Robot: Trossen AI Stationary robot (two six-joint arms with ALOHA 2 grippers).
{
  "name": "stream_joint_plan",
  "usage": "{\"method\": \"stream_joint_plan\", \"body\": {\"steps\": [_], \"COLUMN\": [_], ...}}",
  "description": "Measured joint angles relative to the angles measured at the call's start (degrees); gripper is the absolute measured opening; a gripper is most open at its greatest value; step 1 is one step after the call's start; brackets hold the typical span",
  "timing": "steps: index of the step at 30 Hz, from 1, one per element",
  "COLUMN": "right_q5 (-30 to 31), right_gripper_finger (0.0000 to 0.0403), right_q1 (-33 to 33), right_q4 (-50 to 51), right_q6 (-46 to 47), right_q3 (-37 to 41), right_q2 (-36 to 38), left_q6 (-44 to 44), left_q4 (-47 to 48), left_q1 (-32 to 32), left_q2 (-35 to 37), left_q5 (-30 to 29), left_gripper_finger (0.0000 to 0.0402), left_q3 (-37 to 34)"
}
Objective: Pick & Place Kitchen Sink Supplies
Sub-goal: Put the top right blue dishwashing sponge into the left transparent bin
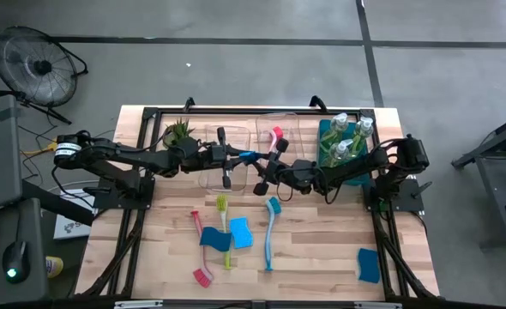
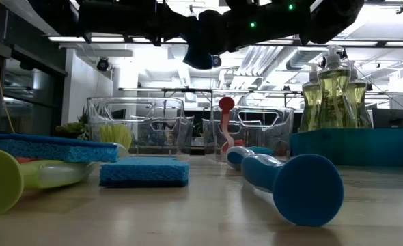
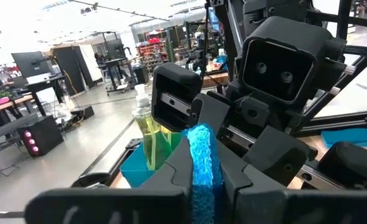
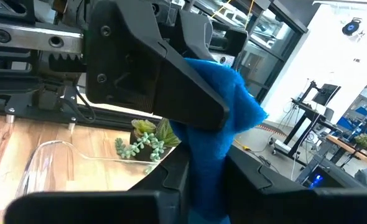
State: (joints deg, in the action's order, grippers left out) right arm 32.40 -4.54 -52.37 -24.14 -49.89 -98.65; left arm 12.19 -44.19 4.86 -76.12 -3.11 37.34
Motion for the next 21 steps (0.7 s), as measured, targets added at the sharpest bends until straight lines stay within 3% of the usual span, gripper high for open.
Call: {"method": "stream_joint_plan", "body": {"steps": [13,21], "right_q5": [1.8,3.3], "right_gripper_finger": [0.0208,0.024], "right_q1": [0.0,-1.0], "right_q4": [1.1,8.5], "right_q6": [2.7,6.3], "right_q3": [0.0,0.0], "right_q2": [0.1,3.1], "left_q6": [2.4,4.5], "left_q4": [1.9,8.4], "left_q1": [0.5,4.1], "left_q2": [0.9,4.4], "left_q5": [-0.3,1.6], "left_gripper_finger": [0.0017,0.0017], "left_q3": [0.0,0.0]}}
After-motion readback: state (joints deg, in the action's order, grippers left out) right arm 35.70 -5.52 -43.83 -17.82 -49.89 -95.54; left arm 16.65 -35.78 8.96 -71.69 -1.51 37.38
